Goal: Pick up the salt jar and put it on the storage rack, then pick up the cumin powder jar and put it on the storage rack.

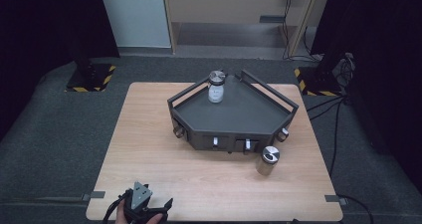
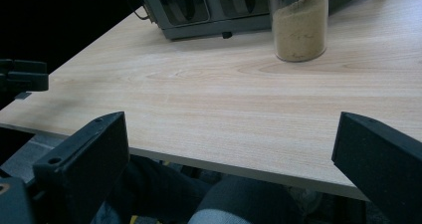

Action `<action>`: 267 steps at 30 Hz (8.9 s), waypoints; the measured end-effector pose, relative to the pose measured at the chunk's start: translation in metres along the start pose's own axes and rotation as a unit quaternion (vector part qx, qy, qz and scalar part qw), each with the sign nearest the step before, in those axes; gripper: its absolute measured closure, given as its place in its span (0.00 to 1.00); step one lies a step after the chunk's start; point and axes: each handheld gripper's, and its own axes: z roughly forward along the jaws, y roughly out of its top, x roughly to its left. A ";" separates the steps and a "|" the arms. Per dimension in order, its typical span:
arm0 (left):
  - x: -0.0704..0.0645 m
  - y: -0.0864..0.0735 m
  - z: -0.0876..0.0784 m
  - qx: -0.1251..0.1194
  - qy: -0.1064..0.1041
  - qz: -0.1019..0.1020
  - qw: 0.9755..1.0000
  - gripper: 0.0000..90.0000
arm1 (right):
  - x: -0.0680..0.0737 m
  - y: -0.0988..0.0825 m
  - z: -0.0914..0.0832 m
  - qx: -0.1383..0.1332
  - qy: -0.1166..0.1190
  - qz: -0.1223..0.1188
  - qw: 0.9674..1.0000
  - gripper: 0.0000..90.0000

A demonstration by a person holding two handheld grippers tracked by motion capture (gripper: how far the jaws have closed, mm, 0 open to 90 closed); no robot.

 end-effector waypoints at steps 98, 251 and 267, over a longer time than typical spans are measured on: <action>0.010 -0.002 0.002 -0.007 -0.020 -0.015 1.000 0.04 | -0.018 0.078 0.164 -0.020 -0.091 -0.126 0.988 0.34; 0.014 -0.002 0.008 -0.009 -0.013 -0.020 1.000 0.05 | -0.023 0.224 0.244 -0.047 -0.031 -0.115 0.992 0.02; 0.006 -0.004 0.006 -0.014 0.006 -0.015 1.000 0.05 | -0.016 0.190 0.182 -0.078 -0.028 -0.132 0.988 0.02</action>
